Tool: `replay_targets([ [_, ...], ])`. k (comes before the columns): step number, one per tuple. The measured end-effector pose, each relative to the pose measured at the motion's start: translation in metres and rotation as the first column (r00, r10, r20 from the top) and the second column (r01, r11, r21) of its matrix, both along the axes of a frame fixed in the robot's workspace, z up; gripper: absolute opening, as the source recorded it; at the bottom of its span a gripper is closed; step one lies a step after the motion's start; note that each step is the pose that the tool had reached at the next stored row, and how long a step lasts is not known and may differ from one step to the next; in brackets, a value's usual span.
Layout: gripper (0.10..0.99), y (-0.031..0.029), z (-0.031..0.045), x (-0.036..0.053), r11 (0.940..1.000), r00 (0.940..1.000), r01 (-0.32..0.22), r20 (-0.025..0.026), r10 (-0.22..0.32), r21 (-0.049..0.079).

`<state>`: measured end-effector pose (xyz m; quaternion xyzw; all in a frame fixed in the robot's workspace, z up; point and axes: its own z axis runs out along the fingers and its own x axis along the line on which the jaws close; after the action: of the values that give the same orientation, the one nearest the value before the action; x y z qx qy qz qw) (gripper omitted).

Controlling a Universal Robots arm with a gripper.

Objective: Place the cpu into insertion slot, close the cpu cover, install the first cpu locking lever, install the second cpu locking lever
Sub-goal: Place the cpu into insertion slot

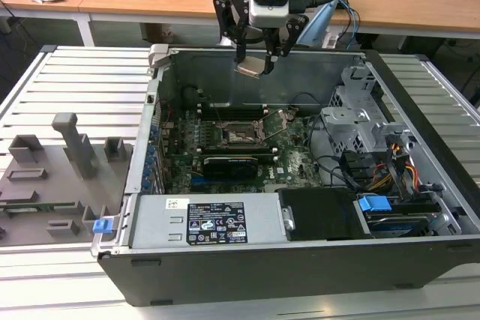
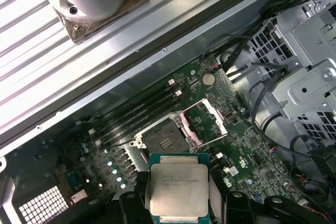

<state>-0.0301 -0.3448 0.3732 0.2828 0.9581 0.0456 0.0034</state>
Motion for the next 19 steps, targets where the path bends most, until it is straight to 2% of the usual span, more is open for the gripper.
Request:
replay_targets([
  [11, 0.537, 0.0000, -0.0005, 0.0000, 0.9973, 0.9973, 0.074, 0.0001, -0.074, 0.000],
  [19, 0.537, 0.0000, -0.0020, 0.0000, 0.9905, 0.9905, 0.137, -0.0002, -0.137, 0.000],
])
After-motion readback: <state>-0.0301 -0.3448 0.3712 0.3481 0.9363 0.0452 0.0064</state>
